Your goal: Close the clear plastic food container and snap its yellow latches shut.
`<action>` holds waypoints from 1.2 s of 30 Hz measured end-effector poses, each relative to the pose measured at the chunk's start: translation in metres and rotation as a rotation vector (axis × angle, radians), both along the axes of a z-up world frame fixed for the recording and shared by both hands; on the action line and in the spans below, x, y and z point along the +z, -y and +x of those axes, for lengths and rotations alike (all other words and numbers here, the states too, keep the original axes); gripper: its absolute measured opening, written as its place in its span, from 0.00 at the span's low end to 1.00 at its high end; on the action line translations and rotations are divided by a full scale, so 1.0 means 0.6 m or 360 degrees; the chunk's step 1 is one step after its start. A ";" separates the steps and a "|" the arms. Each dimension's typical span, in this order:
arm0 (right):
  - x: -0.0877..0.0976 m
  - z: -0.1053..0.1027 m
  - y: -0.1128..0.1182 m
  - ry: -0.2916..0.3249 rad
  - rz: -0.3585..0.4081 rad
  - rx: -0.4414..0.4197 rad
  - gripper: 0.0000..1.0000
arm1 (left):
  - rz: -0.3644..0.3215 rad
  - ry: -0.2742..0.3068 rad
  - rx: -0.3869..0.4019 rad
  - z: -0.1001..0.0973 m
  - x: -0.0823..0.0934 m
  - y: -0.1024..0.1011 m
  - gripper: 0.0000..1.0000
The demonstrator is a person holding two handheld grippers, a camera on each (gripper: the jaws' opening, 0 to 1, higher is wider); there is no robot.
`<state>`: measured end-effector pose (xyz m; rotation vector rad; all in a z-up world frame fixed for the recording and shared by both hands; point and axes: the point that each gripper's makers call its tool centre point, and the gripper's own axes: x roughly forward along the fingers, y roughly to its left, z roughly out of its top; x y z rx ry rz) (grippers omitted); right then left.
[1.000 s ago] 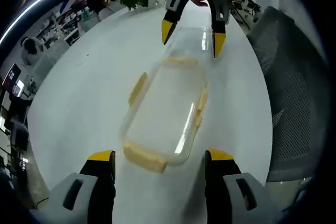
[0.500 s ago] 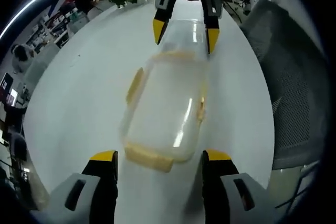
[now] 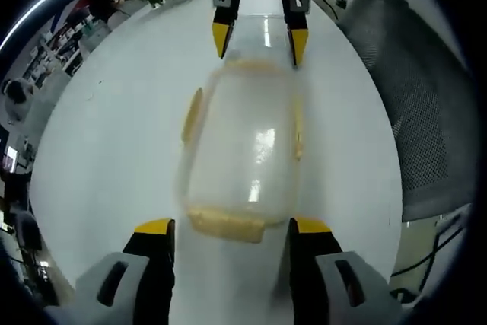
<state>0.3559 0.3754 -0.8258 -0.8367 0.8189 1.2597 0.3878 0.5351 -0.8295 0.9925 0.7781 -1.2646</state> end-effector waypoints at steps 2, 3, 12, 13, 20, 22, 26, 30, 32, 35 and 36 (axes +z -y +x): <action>-0.003 0.001 0.001 0.0002 -0.0010 0.0008 0.57 | 0.0016 -0.0030 -0.0020 -0.002 -0.001 0.000 0.57; -0.005 0.001 0.001 0.0000 -0.0015 0.0013 0.57 | 0.0025 -0.0042 -0.0038 -0.005 -0.003 0.000 0.55; -0.012 -0.001 -0.002 -0.0044 -0.0010 0.0019 0.56 | 0.0068 -0.0114 -0.0132 -0.008 -0.006 0.002 0.50; -0.014 -0.001 -0.002 -0.0049 -0.0012 0.0020 0.56 | 0.0072 -0.0121 -0.0141 -0.009 -0.006 0.002 0.50; -0.021 0.000 -0.001 -0.0064 -0.0034 0.0035 0.54 | 0.0080 -0.0162 -0.0184 -0.009 -0.009 0.003 0.46; -0.023 0.000 -0.001 -0.0066 -0.0036 0.0040 0.52 | 0.0078 -0.0172 -0.0189 -0.008 -0.011 0.002 0.43; -0.021 0.000 -0.002 -0.0071 -0.0034 0.0040 0.50 | 0.0082 -0.0194 -0.0207 -0.012 -0.011 0.004 0.40; -0.022 0.001 -0.001 -0.0080 -0.0034 0.0036 0.47 | 0.0089 -0.0202 -0.0211 -0.013 -0.010 0.005 0.40; -0.022 0.002 -0.001 -0.0081 -0.0036 0.0035 0.46 | 0.0089 -0.0209 -0.0210 -0.013 -0.011 0.004 0.40; -0.022 0.004 -0.001 -0.0083 -0.0038 0.0025 0.43 | 0.0096 -0.0209 -0.0200 -0.013 -0.012 0.004 0.40; -0.022 0.004 -0.001 -0.0086 -0.0040 0.0020 0.43 | 0.0095 -0.0203 -0.0204 -0.013 -0.011 0.004 0.40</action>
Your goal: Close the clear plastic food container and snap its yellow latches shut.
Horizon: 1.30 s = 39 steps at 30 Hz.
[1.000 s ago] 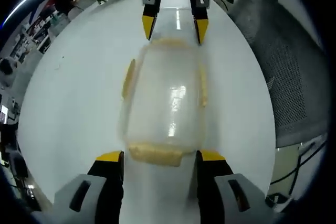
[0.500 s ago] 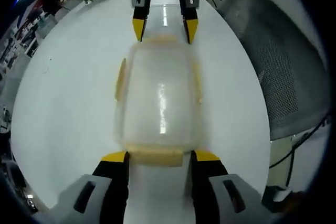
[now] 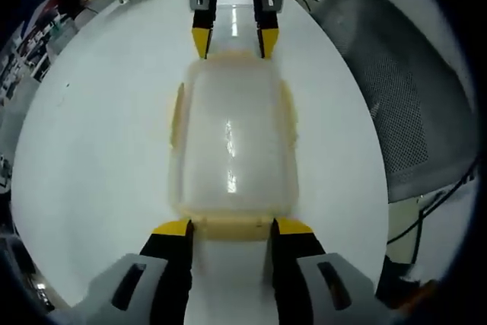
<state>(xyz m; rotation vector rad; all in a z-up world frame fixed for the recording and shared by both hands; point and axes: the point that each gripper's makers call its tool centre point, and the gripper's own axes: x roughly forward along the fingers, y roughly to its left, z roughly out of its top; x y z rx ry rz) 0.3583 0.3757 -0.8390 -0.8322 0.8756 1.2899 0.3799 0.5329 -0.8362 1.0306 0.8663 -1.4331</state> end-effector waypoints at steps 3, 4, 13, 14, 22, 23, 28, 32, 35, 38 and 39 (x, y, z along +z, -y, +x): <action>0.000 -0.001 0.001 -0.0009 -0.0004 -0.0003 0.40 | -0.0006 0.0006 -0.0002 0.000 0.001 0.000 0.40; -0.002 0.000 0.001 -0.0006 -0.0002 -0.0001 0.40 | -0.0006 0.0002 0.0008 0.000 0.001 0.000 0.40; -0.002 -0.002 -0.001 -0.0016 -0.0011 -0.0003 0.39 | 0.0028 -0.0004 0.0014 -0.001 -0.001 -0.002 0.39; -0.001 -0.003 -0.001 -0.0016 -0.0017 -0.0001 0.39 | 0.0028 -0.0005 0.0013 -0.001 -0.001 -0.002 0.39; -0.003 -0.002 0.000 -0.0039 -0.0052 0.0012 0.39 | 0.0061 -0.0009 -0.0005 -0.003 -0.003 0.000 0.39; -0.004 -0.002 0.000 -0.0040 -0.0054 0.0015 0.39 | 0.0061 -0.0011 -0.0005 -0.003 -0.003 0.000 0.39; -0.002 -0.002 0.001 -0.0045 -0.0035 0.0022 0.38 | 0.0038 -0.0016 0.0001 -0.004 -0.003 -0.001 0.40; -0.004 -0.002 0.000 -0.0046 -0.0044 -0.0001 0.38 | 0.0029 -0.0018 0.0009 -0.005 -0.003 0.000 0.40; -0.004 -0.002 -0.001 -0.0046 -0.0056 0.0005 0.38 | 0.0017 -0.0017 0.0014 -0.005 -0.002 -0.001 0.40; -0.003 -0.001 0.000 -0.0045 -0.0062 0.0012 0.38 | 0.0039 -0.0010 0.0013 -0.007 -0.002 -0.001 0.39; -0.002 -0.001 0.000 -0.0047 -0.0052 0.0003 0.38 | 0.0042 -0.0014 0.0022 -0.006 -0.002 -0.001 0.39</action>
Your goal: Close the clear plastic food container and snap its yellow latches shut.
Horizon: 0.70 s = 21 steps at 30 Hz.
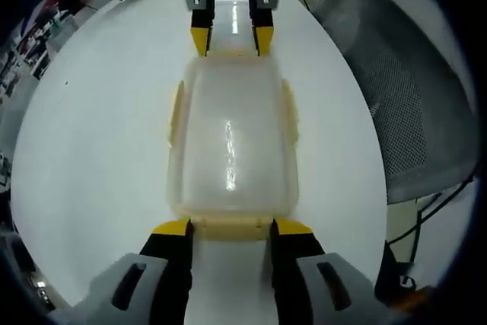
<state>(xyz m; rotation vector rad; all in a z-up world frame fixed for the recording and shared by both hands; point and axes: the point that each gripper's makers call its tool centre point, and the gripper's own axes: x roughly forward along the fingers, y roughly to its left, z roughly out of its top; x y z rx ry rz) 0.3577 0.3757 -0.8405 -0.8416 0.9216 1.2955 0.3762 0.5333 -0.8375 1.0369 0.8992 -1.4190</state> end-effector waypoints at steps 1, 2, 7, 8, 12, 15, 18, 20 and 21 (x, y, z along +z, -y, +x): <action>0.000 0.000 0.000 0.0001 0.0005 -0.0003 0.38 | -0.0003 -0.0001 0.0001 0.000 0.000 0.000 0.39; 0.001 0.000 0.000 0.0002 0.0007 -0.0004 0.38 | -0.0006 0.0000 0.0001 0.001 0.000 0.000 0.39; -0.001 0.000 -0.001 0.0009 -0.0003 0.0001 0.38 | -0.0028 -0.0002 0.0009 0.000 0.000 -0.001 0.39; 0.000 0.000 -0.001 0.0009 -0.0005 -0.0002 0.38 | -0.0026 -0.0002 0.0009 0.001 0.000 -0.001 0.39; 0.001 0.001 0.000 0.0013 -0.0013 0.0001 0.38 | -0.0029 -0.0003 0.0011 0.001 0.001 0.000 0.39; 0.000 0.001 -0.001 0.0017 -0.0017 0.0002 0.38 | -0.0040 -0.0005 0.0013 0.002 0.000 -0.001 0.39; 0.001 0.003 -0.001 0.0030 -0.0033 0.0017 0.38 | -0.0040 -0.0011 0.0018 0.004 0.000 -0.002 0.39; 0.001 0.004 -0.001 0.0027 -0.0036 0.0014 0.39 | -0.0036 -0.0016 0.0022 0.003 0.001 -0.002 0.39; 0.002 0.004 -0.001 0.0029 -0.0037 0.0016 0.39 | -0.0023 -0.0015 0.0024 0.003 0.001 -0.002 0.39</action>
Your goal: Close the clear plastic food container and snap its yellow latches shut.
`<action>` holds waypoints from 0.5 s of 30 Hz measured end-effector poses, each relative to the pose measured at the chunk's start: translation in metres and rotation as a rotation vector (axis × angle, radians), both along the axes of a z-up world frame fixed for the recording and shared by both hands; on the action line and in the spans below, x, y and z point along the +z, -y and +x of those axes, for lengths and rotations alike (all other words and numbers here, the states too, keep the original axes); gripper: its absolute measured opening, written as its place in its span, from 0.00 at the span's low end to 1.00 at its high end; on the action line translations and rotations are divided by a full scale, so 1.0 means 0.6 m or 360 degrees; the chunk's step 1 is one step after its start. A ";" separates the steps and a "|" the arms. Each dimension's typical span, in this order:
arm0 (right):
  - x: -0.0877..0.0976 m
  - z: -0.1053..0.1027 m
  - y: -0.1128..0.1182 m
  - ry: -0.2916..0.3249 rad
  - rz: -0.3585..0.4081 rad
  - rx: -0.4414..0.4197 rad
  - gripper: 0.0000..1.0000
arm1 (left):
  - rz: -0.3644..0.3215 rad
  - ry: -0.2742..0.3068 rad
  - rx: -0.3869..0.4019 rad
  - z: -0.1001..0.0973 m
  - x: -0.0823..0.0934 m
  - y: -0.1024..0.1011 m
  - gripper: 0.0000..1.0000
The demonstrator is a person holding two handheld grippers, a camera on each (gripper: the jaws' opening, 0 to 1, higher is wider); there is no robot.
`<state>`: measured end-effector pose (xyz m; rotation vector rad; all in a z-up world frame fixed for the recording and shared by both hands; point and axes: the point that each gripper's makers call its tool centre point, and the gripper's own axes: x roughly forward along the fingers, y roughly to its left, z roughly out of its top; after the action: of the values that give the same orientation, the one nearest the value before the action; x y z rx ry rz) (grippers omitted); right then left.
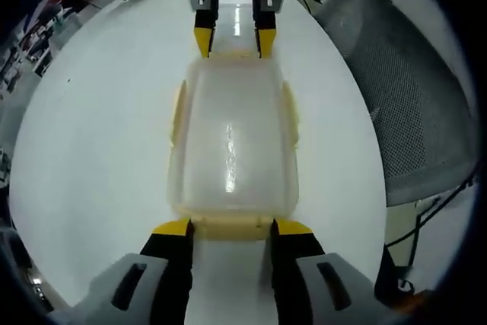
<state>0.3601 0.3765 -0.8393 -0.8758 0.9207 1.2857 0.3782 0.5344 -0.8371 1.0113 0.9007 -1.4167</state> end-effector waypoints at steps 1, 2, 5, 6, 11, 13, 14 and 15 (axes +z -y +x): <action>0.000 0.001 0.000 0.0006 -0.0002 0.0003 0.39 | 0.0005 0.0000 0.0002 0.000 0.000 0.000 0.39; 0.000 0.001 0.000 0.0005 -0.0003 0.0004 0.38 | 0.0016 0.0008 0.0001 0.000 0.000 0.000 0.39; 0.006 0.003 0.000 0.0004 0.0012 -0.0003 0.38 | 0.0030 0.0033 0.0000 0.000 0.001 0.000 0.39; 0.007 0.003 0.000 0.0002 0.0018 -0.0005 0.38 | 0.0037 0.0046 -0.0004 0.000 0.001 -0.001 0.39; 0.020 0.003 -0.005 0.0031 0.0039 0.0022 0.38 | 0.0050 0.0043 0.0021 -0.005 0.006 -0.005 0.39; 0.023 0.004 -0.005 0.0036 0.0042 0.0020 0.38 | 0.0053 0.0056 0.0019 -0.005 0.009 -0.006 0.39; 0.024 0.005 -0.005 0.0043 0.0040 0.0023 0.38 | 0.0052 0.0061 0.0019 -0.004 0.012 -0.006 0.39; 0.025 0.004 -0.004 0.0046 0.0038 0.0025 0.38 | 0.0047 0.0066 0.0023 -0.004 0.017 -0.005 0.39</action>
<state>0.3627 0.3789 -0.8243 -0.8829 0.8756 1.2918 0.3757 0.5375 -0.8271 1.0508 0.8994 -1.3694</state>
